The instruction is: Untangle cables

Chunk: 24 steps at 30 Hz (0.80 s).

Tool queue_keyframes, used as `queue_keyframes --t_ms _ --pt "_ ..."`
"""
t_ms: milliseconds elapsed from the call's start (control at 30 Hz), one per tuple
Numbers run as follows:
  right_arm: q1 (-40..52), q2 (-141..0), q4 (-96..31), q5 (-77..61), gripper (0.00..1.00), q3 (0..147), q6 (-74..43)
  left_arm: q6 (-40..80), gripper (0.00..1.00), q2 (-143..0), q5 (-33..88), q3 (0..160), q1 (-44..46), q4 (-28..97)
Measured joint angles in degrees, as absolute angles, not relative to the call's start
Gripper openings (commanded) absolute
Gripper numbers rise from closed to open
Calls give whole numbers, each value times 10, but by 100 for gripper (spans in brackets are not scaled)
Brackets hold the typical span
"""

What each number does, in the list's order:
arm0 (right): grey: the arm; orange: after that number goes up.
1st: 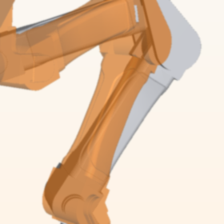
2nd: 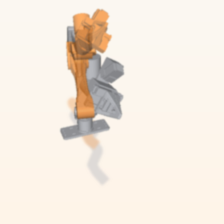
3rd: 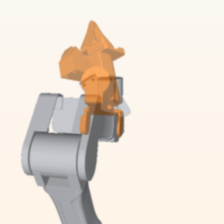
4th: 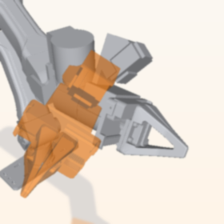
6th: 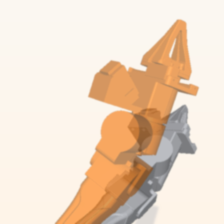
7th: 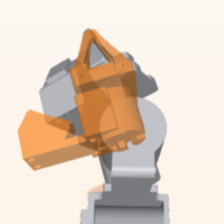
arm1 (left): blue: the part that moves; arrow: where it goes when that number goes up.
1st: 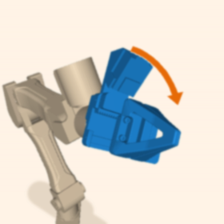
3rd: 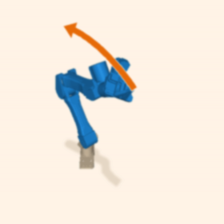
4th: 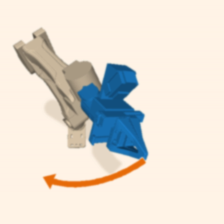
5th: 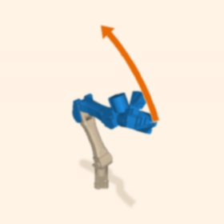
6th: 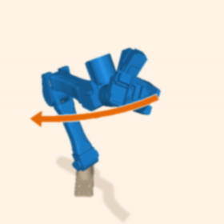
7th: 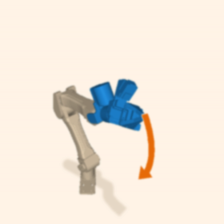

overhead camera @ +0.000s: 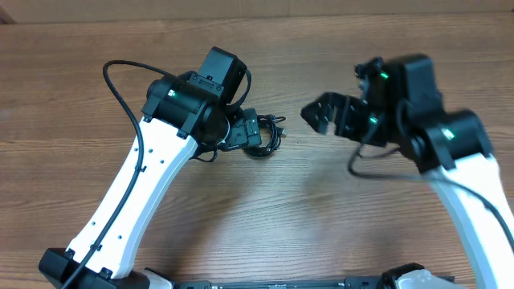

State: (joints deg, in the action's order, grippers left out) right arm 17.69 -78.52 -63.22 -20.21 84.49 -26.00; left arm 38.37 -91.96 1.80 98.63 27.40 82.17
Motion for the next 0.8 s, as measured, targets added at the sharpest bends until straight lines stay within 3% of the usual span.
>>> queue_keyframes --t_ms 500,800 --pt "223 -961 -615 -180 100 845 -275 389 100 -923 1 986 218 790" --pt "225 -1015 -592 -180 88 845 -285 387 100 -961 -11 986 187 790"
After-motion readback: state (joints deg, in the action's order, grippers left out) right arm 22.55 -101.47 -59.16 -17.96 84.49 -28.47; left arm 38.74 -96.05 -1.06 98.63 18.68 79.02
